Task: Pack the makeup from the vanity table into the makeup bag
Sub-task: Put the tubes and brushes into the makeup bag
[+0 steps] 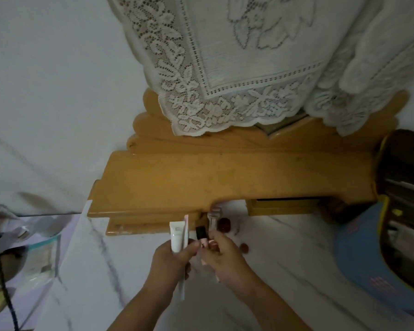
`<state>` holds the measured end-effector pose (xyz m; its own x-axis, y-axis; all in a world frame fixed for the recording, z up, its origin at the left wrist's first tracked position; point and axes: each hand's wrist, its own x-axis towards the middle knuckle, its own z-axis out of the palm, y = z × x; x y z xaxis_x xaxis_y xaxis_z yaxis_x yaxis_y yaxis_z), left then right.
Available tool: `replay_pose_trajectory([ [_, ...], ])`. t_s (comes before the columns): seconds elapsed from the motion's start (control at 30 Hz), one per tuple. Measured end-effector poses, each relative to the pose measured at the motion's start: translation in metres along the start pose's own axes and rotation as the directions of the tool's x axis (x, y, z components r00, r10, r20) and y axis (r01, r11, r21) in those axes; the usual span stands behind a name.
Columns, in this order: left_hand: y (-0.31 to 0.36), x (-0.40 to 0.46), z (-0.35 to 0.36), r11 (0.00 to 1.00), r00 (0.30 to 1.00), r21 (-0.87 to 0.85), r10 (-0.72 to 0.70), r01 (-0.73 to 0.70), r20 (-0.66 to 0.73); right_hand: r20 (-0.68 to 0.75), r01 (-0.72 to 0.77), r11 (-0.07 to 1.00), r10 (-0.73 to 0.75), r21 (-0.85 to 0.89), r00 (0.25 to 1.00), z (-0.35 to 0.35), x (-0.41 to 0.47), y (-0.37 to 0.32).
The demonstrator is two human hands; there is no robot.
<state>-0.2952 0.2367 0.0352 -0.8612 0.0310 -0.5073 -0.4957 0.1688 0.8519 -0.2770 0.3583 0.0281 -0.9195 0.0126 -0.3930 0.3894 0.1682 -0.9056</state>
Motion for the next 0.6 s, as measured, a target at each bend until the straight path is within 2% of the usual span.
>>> replay_pose_trajectory([
  [0.1, 0.017, -0.007, 0.027, 0.999, 0.997, -0.036, 0.006, -0.003, 0.078, -0.002, 0.061, 0.998, -0.061, 0.031, 0.998, -0.028, -0.024, -0.003],
  [0.27, 0.034, -0.025, 0.084, 0.999, 0.982, -0.027, 0.045, -0.041, 0.181, -0.148, 0.096, 0.995, -0.091, 0.023, 0.985, -0.082, -0.056, 0.007],
  [0.33, 0.04, -0.036, 0.111, 0.997, 0.976, -0.014, 0.08, -0.079, 0.201, -0.24, 0.054, 0.998, -0.041, 0.045, 0.97, -0.108, -0.07, 0.016],
  [0.47, 0.047, -0.052, 0.168, 0.992, 0.953, 0.016, 0.119, -0.128, 0.279, -0.377, -0.057, 0.978, 0.131, 0.203, 0.917, -0.17, -0.102, 0.038],
  [0.6, 0.05, -0.071, 0.235, 0.986, 0.925, 0.023, 0.148, -0.166, 0.35, -0.504, -0.061, 0.976, 0.16, 0.208, 0.849, -0.238, -0.135, 0.063],
])
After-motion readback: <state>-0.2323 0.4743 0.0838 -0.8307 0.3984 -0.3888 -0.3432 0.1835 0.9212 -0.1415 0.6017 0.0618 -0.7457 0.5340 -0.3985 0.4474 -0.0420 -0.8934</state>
